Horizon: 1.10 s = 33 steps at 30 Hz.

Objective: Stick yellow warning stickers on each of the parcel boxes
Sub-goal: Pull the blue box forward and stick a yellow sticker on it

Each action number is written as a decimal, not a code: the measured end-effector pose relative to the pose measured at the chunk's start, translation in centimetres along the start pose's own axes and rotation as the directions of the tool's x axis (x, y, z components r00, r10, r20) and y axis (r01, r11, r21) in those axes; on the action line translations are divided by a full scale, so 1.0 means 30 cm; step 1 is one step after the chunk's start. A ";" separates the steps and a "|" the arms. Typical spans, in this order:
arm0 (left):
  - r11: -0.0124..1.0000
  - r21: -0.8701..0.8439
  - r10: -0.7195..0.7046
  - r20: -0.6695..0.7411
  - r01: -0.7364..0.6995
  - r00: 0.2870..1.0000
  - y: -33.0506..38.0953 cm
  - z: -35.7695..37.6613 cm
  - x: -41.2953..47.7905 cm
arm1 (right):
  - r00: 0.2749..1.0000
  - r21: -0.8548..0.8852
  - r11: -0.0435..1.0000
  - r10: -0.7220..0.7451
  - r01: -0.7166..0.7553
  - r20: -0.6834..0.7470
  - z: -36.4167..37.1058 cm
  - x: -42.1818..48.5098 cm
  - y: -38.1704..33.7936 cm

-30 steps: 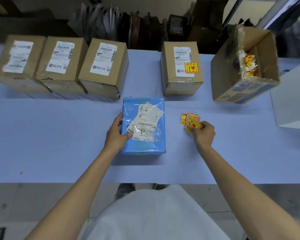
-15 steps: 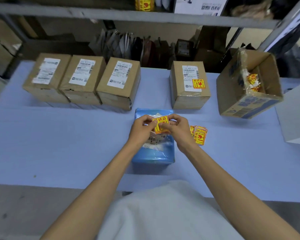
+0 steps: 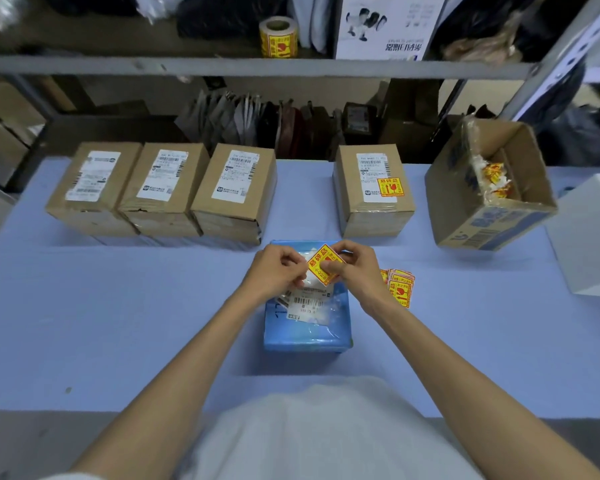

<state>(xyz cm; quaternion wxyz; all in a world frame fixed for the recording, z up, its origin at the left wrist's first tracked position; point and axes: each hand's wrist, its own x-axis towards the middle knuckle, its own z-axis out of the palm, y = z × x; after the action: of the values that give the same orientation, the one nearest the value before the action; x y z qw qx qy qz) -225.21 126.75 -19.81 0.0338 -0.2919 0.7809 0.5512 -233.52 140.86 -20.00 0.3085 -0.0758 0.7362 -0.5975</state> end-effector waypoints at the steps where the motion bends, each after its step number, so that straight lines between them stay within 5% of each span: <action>1: 1.000 0.013 0.007 0.012 -0.007 1.000 0.003 -0.003 0.004 | 1.000 -0.007 1.000 0.002 -0.002 -0.003 -0.002 0.001 -0.001; 6: 1.000 0.029 0.004 0.034 -0.005 0.999 -0.004 -0.011 0.012 | 1.000 -0.020 1.000 0.007 -0.007 -0.017 0.003 -0.001 0.003; 17: 0.972 -0.223 -0.066 0.022 0.069 0.998 -0.062 -0.025 0.008 | 1.000 -0.012 1.000 0.015 -0.015 -0.020 0.003 -0.005 0.006; 33: 0.987 -0.141 -0.056 0.124 0.074 0.991 -0.034 -0.012 0.001 | 0.998 -0.048 0.998 0.035 -0.033 0.049 -0.018 0.014 0.013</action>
<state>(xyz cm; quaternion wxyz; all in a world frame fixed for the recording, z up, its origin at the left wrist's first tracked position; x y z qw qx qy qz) -224.64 126.20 -20.54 0.0770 -0.2855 0.7253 0.6218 -234.05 141.22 -20.45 0.3351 -0.0852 0.7433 -0.5727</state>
